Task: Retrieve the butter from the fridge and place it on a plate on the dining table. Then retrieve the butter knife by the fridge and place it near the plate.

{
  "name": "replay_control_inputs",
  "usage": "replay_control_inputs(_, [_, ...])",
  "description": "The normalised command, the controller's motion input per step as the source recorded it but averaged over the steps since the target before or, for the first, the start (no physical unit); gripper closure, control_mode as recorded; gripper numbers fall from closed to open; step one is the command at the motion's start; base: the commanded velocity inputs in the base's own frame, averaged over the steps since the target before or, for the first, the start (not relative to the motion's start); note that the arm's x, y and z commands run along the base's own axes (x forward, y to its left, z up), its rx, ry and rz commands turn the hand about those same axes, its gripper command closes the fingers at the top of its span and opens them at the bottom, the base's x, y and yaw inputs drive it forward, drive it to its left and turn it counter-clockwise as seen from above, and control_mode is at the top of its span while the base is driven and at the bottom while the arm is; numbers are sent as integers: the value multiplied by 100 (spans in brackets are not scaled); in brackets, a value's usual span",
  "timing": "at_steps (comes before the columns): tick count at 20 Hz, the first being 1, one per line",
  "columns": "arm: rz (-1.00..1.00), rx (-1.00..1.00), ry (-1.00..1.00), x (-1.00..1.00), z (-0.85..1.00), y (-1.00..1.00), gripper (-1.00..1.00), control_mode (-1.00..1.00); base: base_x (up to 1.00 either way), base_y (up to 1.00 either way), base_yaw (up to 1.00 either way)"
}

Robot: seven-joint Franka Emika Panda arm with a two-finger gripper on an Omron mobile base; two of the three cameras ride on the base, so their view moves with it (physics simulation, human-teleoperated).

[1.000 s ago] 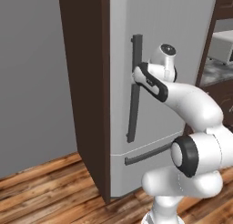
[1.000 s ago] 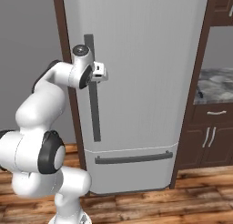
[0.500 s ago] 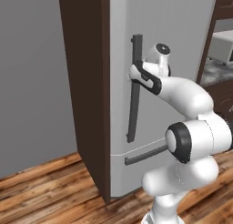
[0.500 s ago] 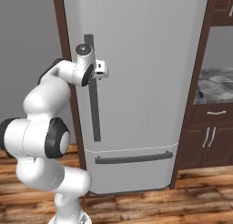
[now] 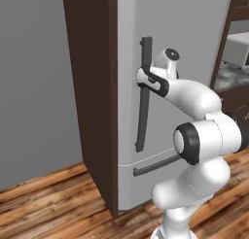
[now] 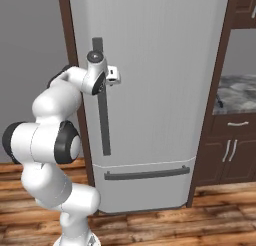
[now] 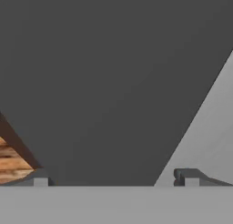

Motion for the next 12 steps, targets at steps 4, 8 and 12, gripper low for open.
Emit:
replay_control_inputs(4, [3,0,-10,24,-5,2,-100,-100,0,0,0])
replay_control_inputs(8, [3,0,-8,22,-4,0,100,-100,0,0,0])
replay_control_inputs(12, [1,0,0,4,0,0,100,-100,0,0,0])
